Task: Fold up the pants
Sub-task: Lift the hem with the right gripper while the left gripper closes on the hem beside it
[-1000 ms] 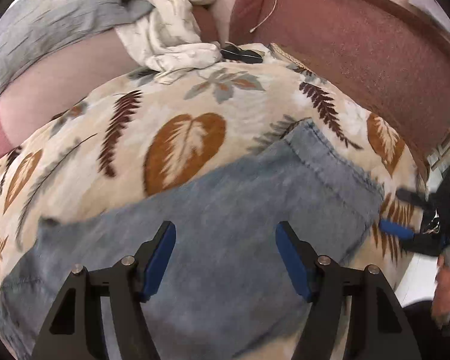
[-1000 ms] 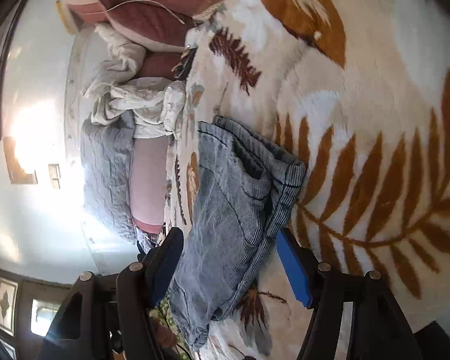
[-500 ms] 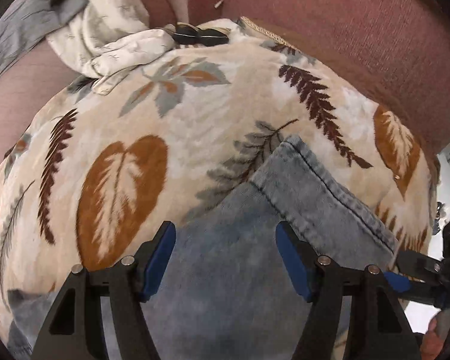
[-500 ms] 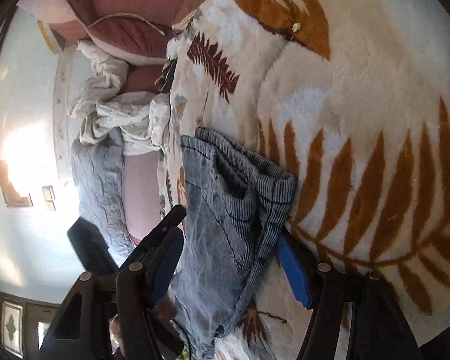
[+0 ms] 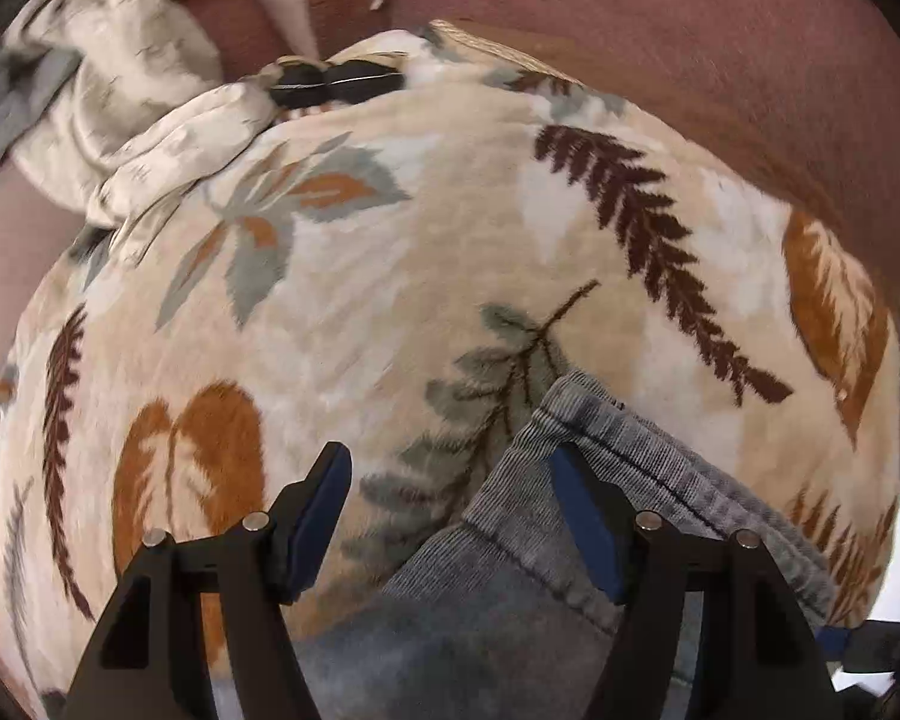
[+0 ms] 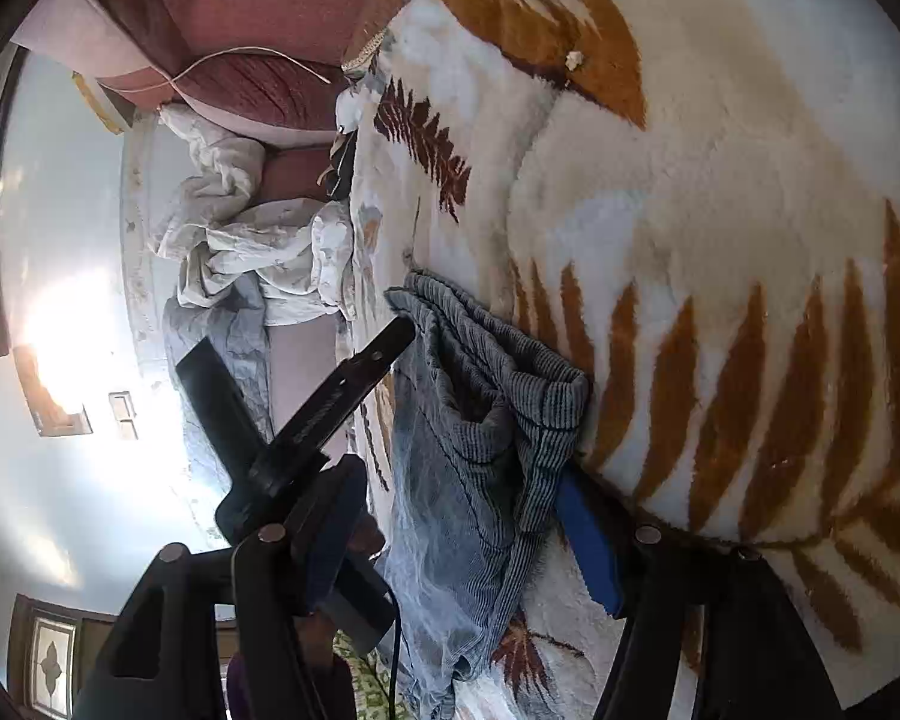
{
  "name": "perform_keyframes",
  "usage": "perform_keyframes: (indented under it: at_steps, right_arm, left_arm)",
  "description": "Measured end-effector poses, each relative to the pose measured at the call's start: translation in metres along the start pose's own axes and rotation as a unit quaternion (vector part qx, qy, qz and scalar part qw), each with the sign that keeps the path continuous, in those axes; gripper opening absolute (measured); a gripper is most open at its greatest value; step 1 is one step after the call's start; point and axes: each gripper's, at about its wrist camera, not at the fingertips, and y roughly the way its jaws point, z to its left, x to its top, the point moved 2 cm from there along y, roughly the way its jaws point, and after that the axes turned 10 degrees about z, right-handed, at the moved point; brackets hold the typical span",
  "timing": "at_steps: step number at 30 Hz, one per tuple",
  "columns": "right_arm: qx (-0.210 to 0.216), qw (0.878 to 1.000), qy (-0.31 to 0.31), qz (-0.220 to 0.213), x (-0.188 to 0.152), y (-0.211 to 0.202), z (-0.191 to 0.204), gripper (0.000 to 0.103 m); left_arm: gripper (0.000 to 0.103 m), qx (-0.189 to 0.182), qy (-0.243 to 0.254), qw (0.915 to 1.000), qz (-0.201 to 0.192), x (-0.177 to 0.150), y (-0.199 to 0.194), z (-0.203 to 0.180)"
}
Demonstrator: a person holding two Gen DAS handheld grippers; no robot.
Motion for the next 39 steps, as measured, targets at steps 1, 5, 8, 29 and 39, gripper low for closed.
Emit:
perform_keyframes:
  at_steps: [1,5,8,29,39]
  right_arm:
    - [0.000,1.000,-0.001,0.001,0.000,0.000,0.000,0.068]
    - [-0.001,1.000,-0.003,0.003,0.001,0.001,0.000,0.068]
    - [0.000,1.000,-0.004,0.003,0.000,0.001,0.000,0.068]
    - [-0.052,0.997,-0.047,-0.011,0.000,0.014,0.019,0.068]
    - [-0.138,0.981,-0.134,0.020,0.008,0.040,0.031,0.017]
  left_arm:
    - [0.070,0.001,0.005,1.0000,-0.003,0.001,0.000,-0.001]
    - [0.070,0.004,0.031,0.9994,-0.015,0.004,0.000,-0.006]
    - [0.070,-0.029,0.051,0.9976,-0.036,0.003,-0.012,-0.005]
    - [0.048,-0.190,0.126,0.9737,0.004,0.009,0.004,-0.016]
    - [0.020,-0.215,0.120,0.9689,-0.024,-0.001,-0.002,-0.003]
